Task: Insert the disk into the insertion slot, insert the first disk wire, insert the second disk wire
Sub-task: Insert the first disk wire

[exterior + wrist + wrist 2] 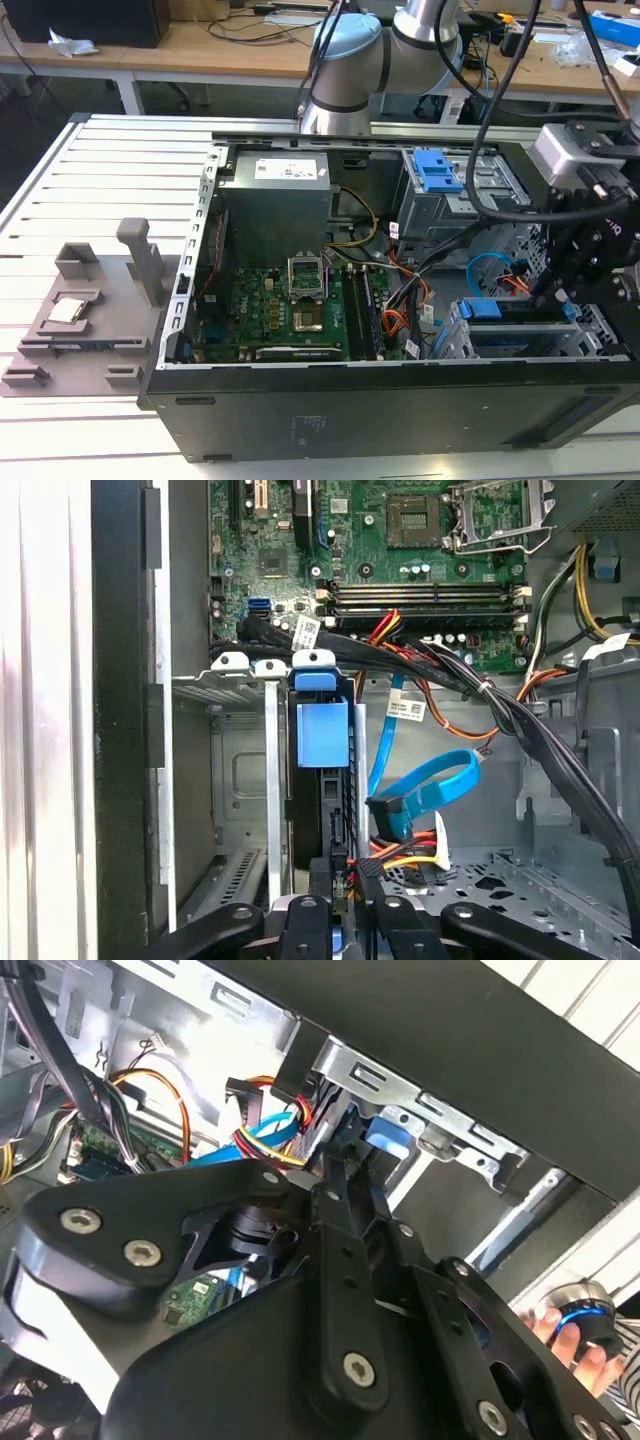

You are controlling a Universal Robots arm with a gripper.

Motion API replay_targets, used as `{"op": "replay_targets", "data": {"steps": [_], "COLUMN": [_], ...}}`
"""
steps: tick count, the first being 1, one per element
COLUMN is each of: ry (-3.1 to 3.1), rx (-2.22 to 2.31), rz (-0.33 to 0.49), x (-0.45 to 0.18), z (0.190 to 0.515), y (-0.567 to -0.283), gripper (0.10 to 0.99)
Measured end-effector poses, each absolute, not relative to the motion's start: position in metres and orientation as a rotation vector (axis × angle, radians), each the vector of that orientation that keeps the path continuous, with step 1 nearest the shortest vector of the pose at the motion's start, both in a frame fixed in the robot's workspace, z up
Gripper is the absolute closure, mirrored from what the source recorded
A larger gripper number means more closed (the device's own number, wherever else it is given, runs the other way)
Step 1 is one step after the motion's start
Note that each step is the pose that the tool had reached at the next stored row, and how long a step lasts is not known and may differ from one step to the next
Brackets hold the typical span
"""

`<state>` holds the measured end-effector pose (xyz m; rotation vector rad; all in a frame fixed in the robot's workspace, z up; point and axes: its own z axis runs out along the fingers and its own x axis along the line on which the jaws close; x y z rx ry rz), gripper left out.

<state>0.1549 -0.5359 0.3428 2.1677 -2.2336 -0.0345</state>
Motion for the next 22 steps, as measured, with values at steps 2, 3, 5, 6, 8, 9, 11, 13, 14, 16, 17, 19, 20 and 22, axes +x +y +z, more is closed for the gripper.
{"op": "replay_targets", "data": {"steps": [2,3,5,6,8,9,11,13,14,16,17,19,20,22], "ry": [-2.234,-2.234,-2.234,-2.234,-2.234,-2.234,-2.234,-2.234,-2.234,-2.234,-2.234,-2.233,-2.233,-2.234], "rx": [2.168,2.168,2.168,2.168,2.168,2.168,2.168,2.168,2.168,2.168,2.168,2.168,2.168,2.168], "rz": [-0.035,-0.034,-0.034,-0.034,-0.034,-0.034,-0.035,-0.035,-0.035,-0.035,-0.035,-0.034,-0.034,-0.035], "x": [0.155,0.155,0.155,0.155,0.155,0.155,0.155,0.155,0.155,0.155,0.155,0.155,0.155,0.155], "z": [0.350,0.357,0.365,0.368,0.373,0.374,0.376,0.377,0.377,0.377,0.377,0.379,0.380,0.381], "y": [-0.536,-0.536,-0.536,-0.536,-0.536,-0.536,-0.535,-0.535,-0.535,-0.535,-0.535,-0.535,-0.535,-0.535], "gripper": [0.847,0.847,0.847,0.847,0.847,0.847,0.847,0.847,0.847,0.863,0.929,0.980,0.980,0.980]}}
